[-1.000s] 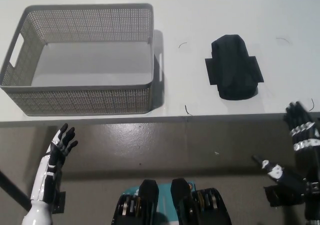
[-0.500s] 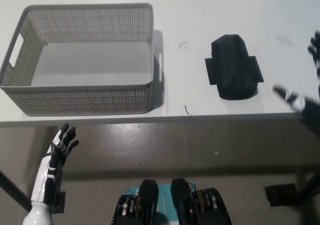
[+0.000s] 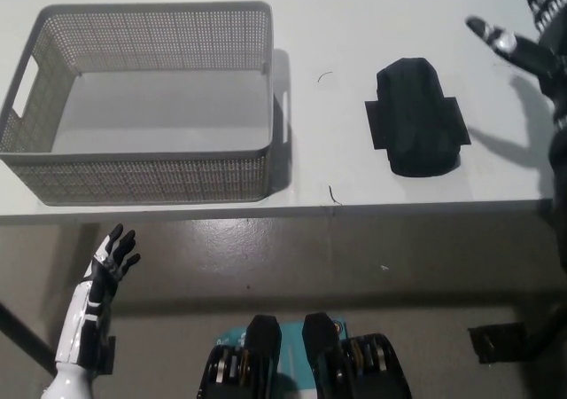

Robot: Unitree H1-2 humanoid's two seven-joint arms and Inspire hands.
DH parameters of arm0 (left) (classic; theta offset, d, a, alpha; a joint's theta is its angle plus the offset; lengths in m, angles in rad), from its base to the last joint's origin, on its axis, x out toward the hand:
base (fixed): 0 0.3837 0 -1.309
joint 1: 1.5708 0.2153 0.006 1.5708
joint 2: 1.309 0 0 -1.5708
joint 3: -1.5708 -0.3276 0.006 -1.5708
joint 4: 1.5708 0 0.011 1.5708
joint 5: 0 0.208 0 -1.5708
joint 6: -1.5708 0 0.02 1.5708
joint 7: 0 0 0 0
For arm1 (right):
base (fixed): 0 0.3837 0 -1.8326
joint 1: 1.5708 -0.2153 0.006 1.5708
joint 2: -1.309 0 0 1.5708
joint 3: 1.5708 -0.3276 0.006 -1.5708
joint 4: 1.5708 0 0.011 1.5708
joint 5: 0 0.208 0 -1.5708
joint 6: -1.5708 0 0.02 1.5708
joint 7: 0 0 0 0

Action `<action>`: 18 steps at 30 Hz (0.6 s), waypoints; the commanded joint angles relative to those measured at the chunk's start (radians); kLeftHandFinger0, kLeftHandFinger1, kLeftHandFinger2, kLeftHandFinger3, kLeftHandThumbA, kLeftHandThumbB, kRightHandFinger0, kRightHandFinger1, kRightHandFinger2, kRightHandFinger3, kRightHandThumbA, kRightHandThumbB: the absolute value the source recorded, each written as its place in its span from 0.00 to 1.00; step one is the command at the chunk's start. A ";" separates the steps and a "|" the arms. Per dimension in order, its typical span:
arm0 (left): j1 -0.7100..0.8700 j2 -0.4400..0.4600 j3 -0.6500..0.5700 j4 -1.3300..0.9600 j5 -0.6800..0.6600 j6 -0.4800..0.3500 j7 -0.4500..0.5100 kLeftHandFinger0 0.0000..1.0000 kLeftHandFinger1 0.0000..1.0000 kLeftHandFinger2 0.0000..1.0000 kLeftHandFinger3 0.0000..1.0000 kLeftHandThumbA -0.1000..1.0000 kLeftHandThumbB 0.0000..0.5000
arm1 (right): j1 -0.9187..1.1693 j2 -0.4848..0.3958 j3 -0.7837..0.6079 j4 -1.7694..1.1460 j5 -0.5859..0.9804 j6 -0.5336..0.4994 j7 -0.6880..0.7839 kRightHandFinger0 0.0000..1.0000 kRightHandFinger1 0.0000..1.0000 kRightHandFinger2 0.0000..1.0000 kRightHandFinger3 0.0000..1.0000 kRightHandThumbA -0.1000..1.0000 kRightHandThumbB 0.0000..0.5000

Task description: Use the right hand to push the pencil case on the right hand side to the container on the left side

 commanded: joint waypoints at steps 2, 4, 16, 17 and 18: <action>0.003 0.015 0.004 -0.017 -0.006 -0.034 -0.007 1.00 1.00 1.00 1.00 1.00 0.11 | -0.192 -0.010 0.013 0.273 -0.030 -0.106 -0.007 1.00 1.00 1.00 1.00 1.00 0.55; 0.004 0.014 0.005 -0.014 0.000 -0.039 -0.004 1.00 1.00 1.00 1.00 1.00 0.11 | -0.240 -0.008 0.025 0.392 -0.046 -0.108 -0.022 1.00 1.00 1.00 1.00 1.00 0.56; 0.006 0.010 0.008 -0.025 -0.001 -0.026 0.002 1.00 1.00 1.00 1.00 1.00 0.19 | -0.334 0.026 0.000 0.720 -0.023 -0.108 -0.050 1.00 1.00 1.00 1.00 1.00 0.52; 0.005 0.010 0.009 -0.022 0.003 -0.032 0.004 1.00 1.00 1.00 1.00 1.00 0.19 | -0.329 0.028 0.000 0.727 -0.026 -0.110 -0.054 1.00 1.00 1.00 1.00 1.00 0.48; 0.005 0.010 0.009 -0.021 0.003 -0.032 0.004 1.00 1.00 1.00 1.00 1.00 0.19 | -0.323 0.030 0.000 0.734 -0.029 -0.110 -0.062 1.00 1.00 1.00 1.00 1.00 0.45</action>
